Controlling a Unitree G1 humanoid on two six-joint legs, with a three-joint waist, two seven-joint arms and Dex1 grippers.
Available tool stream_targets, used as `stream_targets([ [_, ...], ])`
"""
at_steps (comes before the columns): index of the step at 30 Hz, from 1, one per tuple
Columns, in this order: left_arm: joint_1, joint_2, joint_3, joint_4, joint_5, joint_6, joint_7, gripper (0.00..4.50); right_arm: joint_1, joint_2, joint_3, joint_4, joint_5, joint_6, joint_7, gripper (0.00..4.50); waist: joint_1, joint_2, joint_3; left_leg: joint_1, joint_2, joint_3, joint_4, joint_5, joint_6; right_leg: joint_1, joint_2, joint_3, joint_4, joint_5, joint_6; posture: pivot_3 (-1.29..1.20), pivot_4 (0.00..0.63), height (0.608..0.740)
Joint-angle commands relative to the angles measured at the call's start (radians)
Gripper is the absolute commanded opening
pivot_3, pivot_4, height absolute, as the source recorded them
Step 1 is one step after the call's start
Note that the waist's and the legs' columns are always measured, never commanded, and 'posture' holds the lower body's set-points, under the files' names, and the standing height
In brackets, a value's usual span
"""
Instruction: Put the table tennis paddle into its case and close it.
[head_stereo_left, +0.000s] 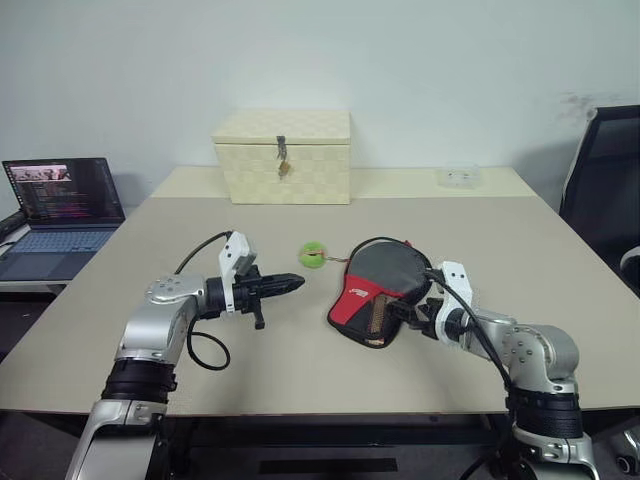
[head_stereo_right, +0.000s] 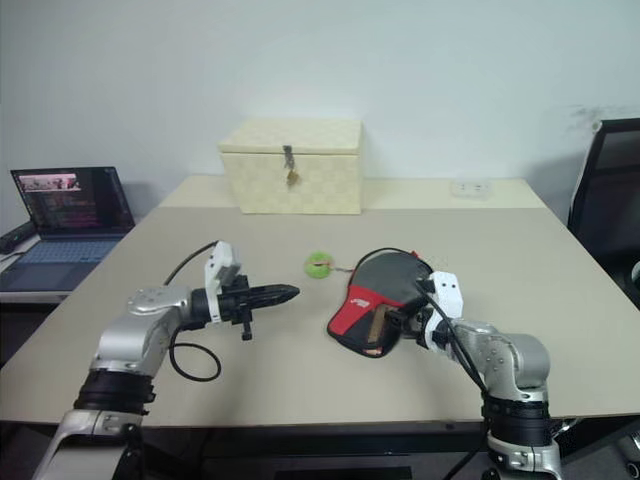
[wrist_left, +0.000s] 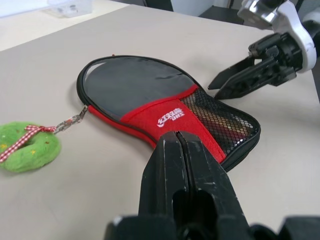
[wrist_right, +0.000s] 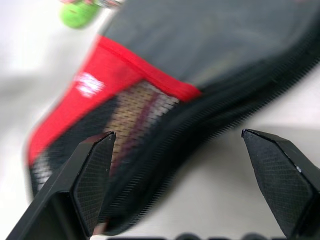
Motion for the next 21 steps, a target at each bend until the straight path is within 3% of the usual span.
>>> stream_targets([
  [1, -0.001, 0.021, 0.027, -0.062, -0.031, 0.007, 0.017, 0.00, -0.008, 0.007, 0.008, -0.022, -0.026, -0.021, -0.011, 4.45, 0.000, 0.000, 0.000, 0.000, 0.000, 0.000, 0.000, 0.000, 0.000, 0.000, 0.000, 0.000, 0.000, 0.000, 0.000, 0.00, 0.150, 0.740],
  [12, -0.011, 0.020, 0.020, -0.061, -0.036, 0.008, 0.039, 0.00, -0.032, 0.167, -0.017, 0.013, -0.028, -0.006, -0.044, 4.45, -0.002, 0.000, 0.000, 0.000, 0.000, 0.000, 0.000, 0.000, 0.000, 0.000, 0.000, 0.000, 0.000, 0.000, 0.000, 0.00, 0.150, 0.740],
  [21, 0.012, 0.029, 0.025, -0.087, -0.035, 0.008, 0.048, 0.00, -0.070, 0.197, -0.079, 0.130, -0.037, -0.049, -0.052, 4.45, -0.016, -0.001, -0.001, 0.001, 0.000, 0.001, 0.000, 0.000, 0.000, 0.000, 0.000, 0.000, 0.001, 0.000, 0.000, 0.00, 0.150, 0.740],
])
